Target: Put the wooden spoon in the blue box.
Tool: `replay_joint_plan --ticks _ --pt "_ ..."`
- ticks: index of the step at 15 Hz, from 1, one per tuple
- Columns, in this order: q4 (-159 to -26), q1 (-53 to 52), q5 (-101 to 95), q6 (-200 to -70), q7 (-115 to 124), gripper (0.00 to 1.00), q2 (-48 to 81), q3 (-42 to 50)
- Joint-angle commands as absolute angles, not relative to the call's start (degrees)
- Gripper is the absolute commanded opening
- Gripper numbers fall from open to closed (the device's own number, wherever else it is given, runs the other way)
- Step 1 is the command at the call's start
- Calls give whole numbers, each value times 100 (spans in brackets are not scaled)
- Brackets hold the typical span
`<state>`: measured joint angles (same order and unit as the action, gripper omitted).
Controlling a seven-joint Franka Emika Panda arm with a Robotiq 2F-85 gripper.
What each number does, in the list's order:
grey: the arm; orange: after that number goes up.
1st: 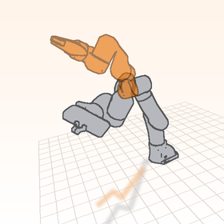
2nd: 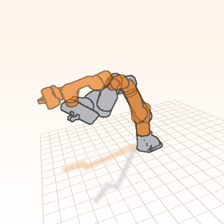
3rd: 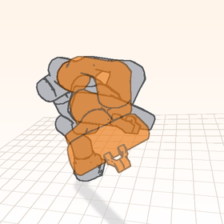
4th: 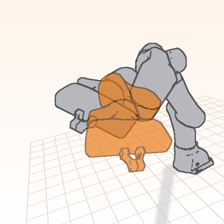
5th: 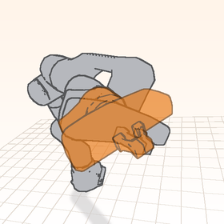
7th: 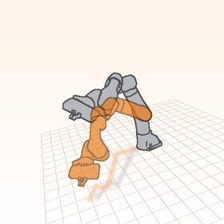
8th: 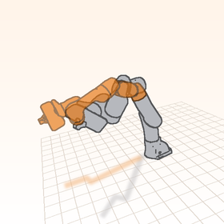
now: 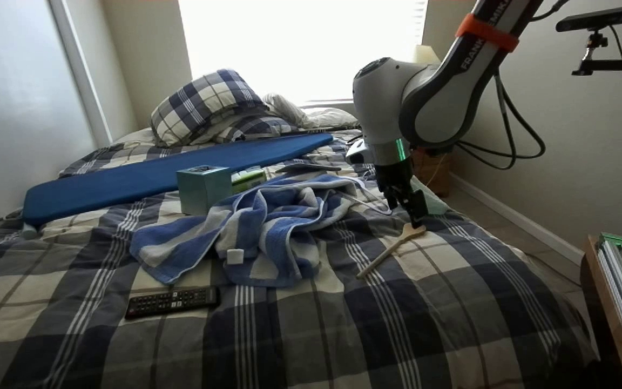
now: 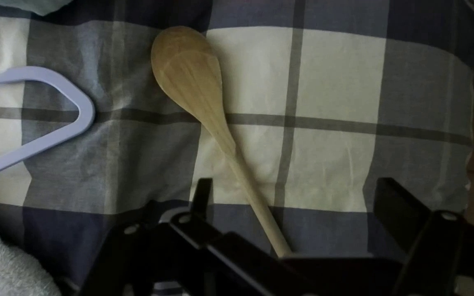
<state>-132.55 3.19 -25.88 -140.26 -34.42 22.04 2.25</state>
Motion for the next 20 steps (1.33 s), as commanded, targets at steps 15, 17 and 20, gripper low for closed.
replay_joint_plan --ticks 15,17,20 --pt "-12921 105 -3723 -14792 -2866 100 3186 438" --pt "-12851 87 -3907 -14885 -2705 100 3345 504" --pt "-12723 72 -4120 -14929 -2451 97 3524 600"
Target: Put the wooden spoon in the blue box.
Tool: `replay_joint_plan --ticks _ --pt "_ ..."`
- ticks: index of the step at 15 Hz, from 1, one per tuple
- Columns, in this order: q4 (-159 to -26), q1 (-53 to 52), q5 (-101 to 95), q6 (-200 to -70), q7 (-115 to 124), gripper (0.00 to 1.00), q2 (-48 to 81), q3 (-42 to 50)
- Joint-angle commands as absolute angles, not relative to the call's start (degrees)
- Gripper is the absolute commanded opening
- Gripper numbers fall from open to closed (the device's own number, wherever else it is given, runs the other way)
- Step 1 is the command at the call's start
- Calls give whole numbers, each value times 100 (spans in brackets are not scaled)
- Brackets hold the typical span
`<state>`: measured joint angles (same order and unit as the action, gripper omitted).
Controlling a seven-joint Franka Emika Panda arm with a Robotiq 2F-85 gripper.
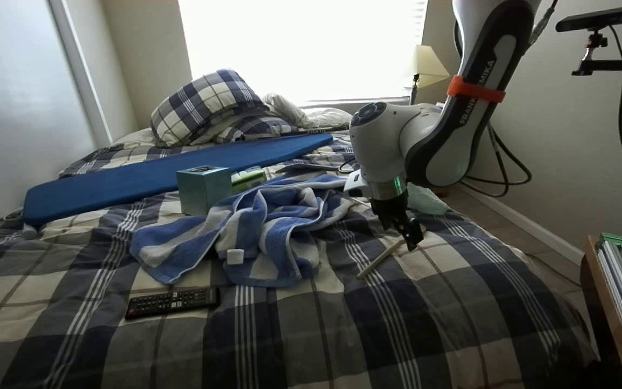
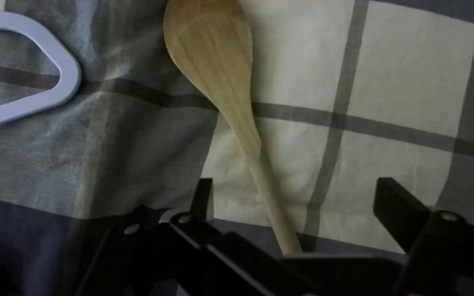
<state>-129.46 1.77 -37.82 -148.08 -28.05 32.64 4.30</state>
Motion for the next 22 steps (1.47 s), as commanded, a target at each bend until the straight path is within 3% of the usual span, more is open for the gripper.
replay_joint_plan --ticks 1,2,7,14,22 --pt "-12695 89 -4149 -14918 -2423 87 3554 603" --pt "-12666 104 -4210 -14925 -2406 84 3583 608" --pt "-12533 141 -4246 -14829 -2440 46 3727 584" --pt "-12499 12 -4720 -14581 -2245 49 3810 810" --pt "-12419 139 -5479 -14660 -2236 44 3933 705"
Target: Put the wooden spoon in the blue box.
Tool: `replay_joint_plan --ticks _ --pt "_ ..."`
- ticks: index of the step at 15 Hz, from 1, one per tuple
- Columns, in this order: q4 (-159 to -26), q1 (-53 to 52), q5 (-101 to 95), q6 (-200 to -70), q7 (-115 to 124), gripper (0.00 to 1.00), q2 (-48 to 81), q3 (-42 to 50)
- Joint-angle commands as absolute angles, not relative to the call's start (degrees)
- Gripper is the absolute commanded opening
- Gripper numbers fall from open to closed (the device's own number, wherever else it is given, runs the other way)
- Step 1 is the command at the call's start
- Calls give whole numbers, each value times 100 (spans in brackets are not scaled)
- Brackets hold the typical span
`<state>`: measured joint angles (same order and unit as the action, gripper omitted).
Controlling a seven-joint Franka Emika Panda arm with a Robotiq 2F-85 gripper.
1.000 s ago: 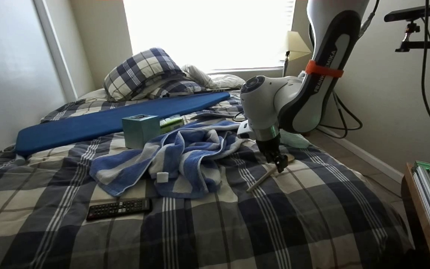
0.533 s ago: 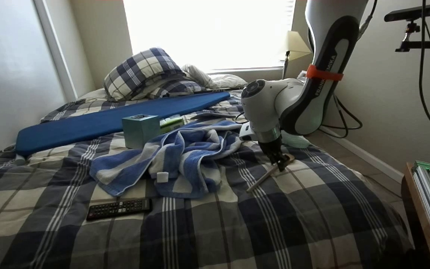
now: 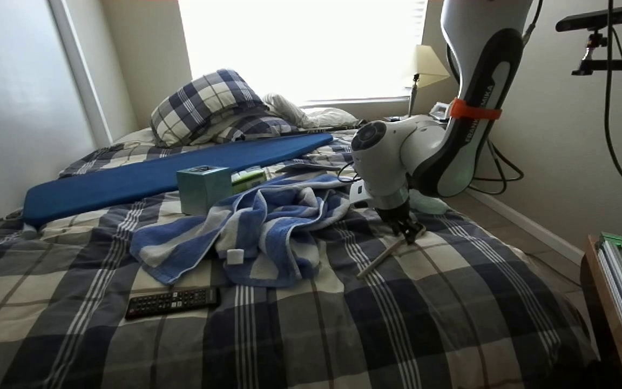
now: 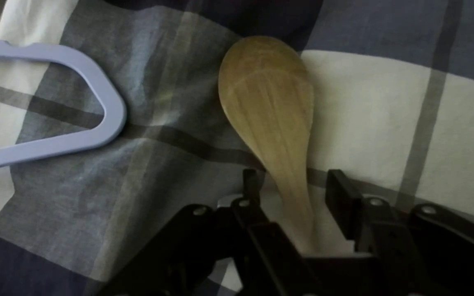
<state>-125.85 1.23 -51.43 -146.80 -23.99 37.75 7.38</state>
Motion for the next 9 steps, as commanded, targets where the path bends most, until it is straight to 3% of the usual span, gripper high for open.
replay_joint_plan --ticks 1,9 --pt "-12400 156 -5539 -14686 -2253 41 3953 691" --pt "-12391 320 -5708 -14803 -2551 45 4042 497"
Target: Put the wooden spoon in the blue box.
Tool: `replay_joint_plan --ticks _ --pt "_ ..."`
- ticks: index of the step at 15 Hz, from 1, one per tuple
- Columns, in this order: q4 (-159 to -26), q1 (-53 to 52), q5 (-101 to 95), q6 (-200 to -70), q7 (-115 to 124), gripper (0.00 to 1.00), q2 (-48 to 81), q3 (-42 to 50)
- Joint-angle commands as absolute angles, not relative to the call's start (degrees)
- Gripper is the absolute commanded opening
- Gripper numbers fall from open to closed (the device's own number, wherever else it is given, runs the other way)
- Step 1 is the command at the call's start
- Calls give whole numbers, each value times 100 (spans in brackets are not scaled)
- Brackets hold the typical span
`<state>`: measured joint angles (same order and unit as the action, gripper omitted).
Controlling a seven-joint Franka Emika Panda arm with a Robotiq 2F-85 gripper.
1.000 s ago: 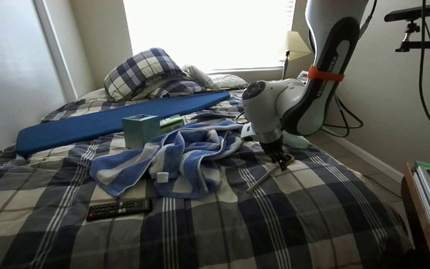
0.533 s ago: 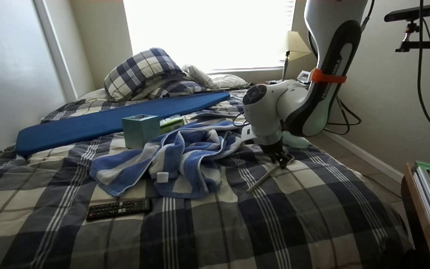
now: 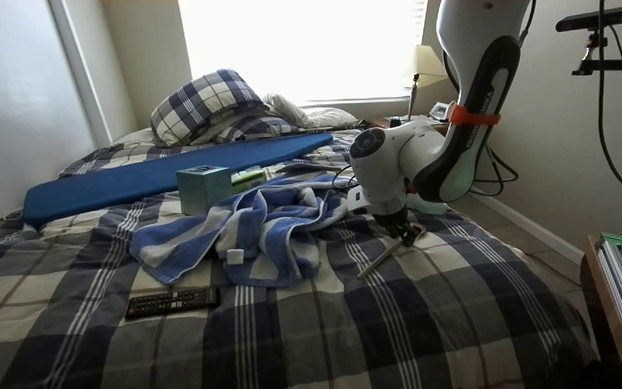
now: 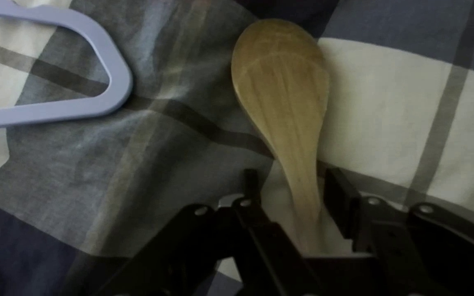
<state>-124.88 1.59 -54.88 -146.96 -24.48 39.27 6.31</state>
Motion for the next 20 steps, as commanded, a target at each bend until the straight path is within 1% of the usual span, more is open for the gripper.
replay_joint_plan --ticks 1,2,3,4,6,7,9,12,15,18,20 --pt "-12393 329 -5724 -14790 -2566 43 4045 479" --pt "-12407 332 -5739 -14782 -2571 28 4035 471" --pt "-12439 348 -5723 -14776 -2599 19 4010 451" --pt "-12481 337 -5738 -14781 -2566 16 3966 456" --pt "-12654 386 -5690 -14854 -2541 2 3772 413" --pt "-12834 434 -5710 -15001 -2522 0 3578 396" --pt "-13257 598 -5658 -15388 -2621 4 3145 325" --pt "-13944 713 -5807 -16317 -2503 4 2340 358" --pt "-14475 1010 -5337 -17065 -2878 4 1484 142" --pt "-14871 1631 -4434 -17842 -3673 4 841 -457" --pt "-15029 2081 -3853 -18495 -4210 4 710 -977"
